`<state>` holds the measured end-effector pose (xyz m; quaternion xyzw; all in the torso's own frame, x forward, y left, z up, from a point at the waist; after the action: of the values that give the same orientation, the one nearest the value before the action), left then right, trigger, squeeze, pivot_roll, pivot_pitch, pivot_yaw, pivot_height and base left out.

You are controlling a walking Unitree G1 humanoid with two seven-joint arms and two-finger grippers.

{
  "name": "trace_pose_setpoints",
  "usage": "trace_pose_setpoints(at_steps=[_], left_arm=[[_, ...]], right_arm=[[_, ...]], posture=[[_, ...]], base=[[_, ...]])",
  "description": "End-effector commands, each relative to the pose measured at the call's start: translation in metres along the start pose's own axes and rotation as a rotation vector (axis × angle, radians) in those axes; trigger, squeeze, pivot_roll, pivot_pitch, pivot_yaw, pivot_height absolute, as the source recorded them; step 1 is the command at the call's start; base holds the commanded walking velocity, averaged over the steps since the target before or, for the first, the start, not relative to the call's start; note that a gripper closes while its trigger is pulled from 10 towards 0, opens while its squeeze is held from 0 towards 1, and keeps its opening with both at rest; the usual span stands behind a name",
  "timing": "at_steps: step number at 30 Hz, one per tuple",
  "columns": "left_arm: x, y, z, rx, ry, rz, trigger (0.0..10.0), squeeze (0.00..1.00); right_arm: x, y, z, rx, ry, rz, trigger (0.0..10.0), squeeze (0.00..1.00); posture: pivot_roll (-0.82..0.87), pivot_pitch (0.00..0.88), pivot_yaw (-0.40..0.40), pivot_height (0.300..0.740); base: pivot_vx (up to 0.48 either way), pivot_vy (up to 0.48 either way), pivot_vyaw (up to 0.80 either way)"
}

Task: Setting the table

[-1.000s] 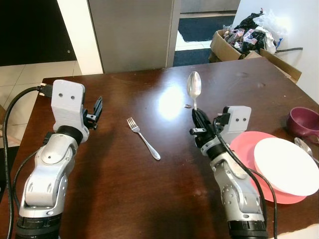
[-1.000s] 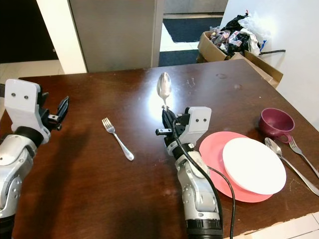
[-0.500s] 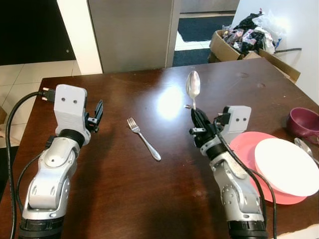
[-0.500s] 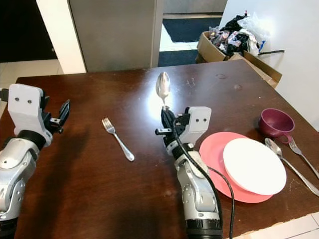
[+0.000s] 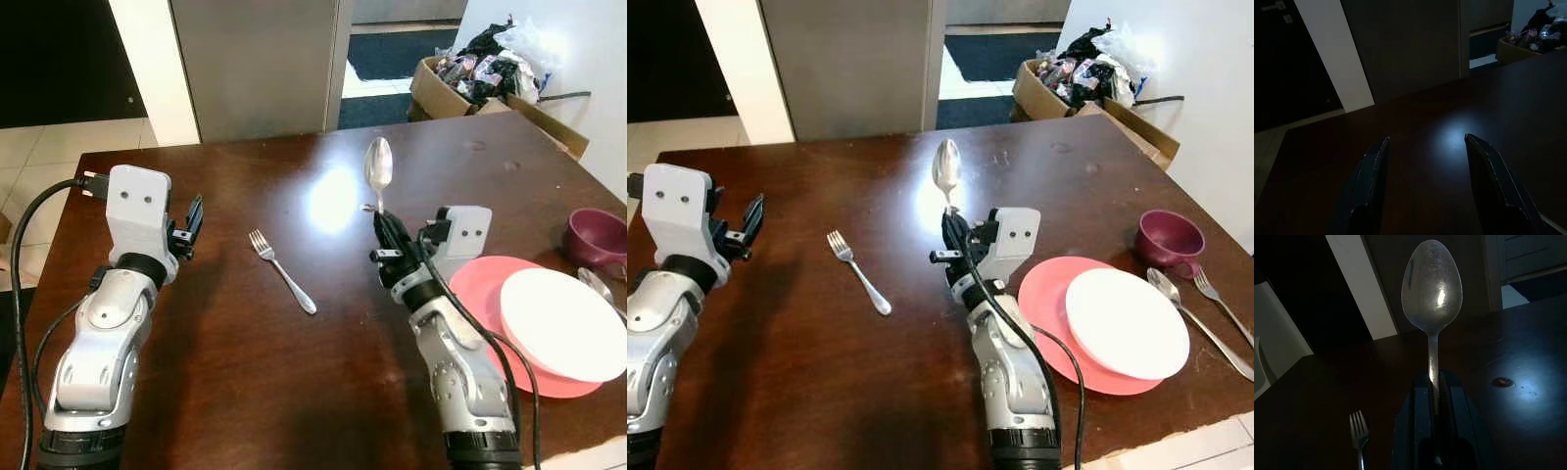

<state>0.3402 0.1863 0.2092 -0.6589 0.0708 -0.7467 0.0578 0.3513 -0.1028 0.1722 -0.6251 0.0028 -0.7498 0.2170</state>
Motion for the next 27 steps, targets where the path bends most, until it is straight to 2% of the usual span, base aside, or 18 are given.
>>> trace_pose_setpoints(at_steps=[1,22,27], left_arm=[[0.0000,0.0017,-0.0010,-0.009,0.004,0.012,10.0,0.00],[0.0003,0.0019,-0.0015,-0.014,0.002,0.021,10.0,0.00],[-0.0003,0.0018,-0.0016,-0.014,-0.001,0.021,10.0,0.00]], right_arm=[[-0.0037,-0.0012,0.0013,-0.002,-0.006,0.014,10.0,0.00],[-0.0047,-0.0006,0.0047,-0.006,-0.004,0.003,10.0,0.00],[-0.0055,-0.0018,0.0046,-0.001,-0.005,0.007,10.0,0.00]], posture=[[0.05,0.000,0.048,0.740],[0.05,0.000,0.054,0.740],[0.05,0.000,0.054,0.740]], base=[[-0.356,0.000,0.00],[-0.359,0.000,0.00],[-0.359,0.000,0.43]])
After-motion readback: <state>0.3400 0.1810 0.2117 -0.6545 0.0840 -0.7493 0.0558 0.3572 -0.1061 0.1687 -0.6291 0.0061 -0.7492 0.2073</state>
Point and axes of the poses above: a point about 5 cm out from each wrist's last joint towards the gripper, its own z axis pointing out of the wrist towards the gripper, its own x axis along the axis of the wrist's last joint, y = z × x, the point moved 5 cm from there along z, pointing out of the wrist towards the gripper
